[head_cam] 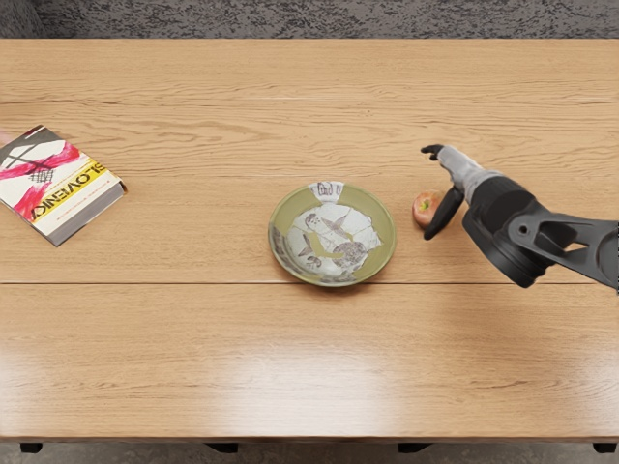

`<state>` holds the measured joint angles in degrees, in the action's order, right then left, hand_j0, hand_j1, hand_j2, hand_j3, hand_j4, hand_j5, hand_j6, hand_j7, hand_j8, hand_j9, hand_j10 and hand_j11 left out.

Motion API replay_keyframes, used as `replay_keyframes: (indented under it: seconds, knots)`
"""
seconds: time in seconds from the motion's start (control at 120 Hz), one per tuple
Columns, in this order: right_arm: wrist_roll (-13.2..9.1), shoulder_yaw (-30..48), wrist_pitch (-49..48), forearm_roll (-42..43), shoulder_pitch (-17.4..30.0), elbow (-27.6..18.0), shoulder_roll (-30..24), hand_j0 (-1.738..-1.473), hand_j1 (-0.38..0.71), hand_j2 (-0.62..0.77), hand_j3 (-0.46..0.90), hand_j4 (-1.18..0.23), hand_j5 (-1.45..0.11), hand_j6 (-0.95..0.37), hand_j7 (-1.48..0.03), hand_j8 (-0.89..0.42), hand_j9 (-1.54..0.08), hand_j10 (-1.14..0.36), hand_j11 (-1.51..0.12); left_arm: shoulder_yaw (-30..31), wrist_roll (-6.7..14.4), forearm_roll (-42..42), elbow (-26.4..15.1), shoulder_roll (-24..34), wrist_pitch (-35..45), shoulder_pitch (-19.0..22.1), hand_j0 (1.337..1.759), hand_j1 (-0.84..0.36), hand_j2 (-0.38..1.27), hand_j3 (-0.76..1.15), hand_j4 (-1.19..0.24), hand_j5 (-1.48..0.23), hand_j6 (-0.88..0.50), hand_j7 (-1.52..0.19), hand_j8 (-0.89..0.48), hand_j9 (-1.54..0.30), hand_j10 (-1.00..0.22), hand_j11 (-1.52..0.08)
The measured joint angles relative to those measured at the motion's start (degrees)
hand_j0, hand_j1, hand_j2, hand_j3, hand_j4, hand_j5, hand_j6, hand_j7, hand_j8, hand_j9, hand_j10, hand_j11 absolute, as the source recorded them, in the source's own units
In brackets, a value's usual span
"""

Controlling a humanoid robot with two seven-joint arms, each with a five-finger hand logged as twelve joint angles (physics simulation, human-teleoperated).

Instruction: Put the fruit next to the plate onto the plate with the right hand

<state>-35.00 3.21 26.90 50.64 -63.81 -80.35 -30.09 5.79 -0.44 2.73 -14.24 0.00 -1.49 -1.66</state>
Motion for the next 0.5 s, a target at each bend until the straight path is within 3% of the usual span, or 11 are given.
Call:
replay_keyframes:
  seconds: [0.258, 0.5]
  knots:
    - [0.00, -1.62, 0.13, 0.31, -0.09, 3.80, 3.34, -1.658, -0.07, -0.04, 0.00, -0.24, -0.30, -0.24, -0.30, -0.24, -0.30, -0.24, -0.30, 0.00, 0.00, 0.00, 0.00, 0.00, 0.00, 0.07, 1.658, 0.35, 0.00, 0.00, 0.00, 0.00, 0.00, 0.00, 0.00, 0.00, 0.00, 0.00]
    - [0.04, -2.99, 4.99, 0.73, 0.52, 4.67, 3.77, -1.658, 0.01, -0.06, 0.00, -0.30, -0.39, -0.30, -0.39, -0.30, -0.39, -0.30, -0.39, 0.00, 0.00, 0.00, 0.00, 0.00, 0.00, 0.07, 1.658, 0.35, 0.00, 0.00, 0.00, 0.00, 0.00, 0.00, 0.00, 0.00, 0.00, 0.00]
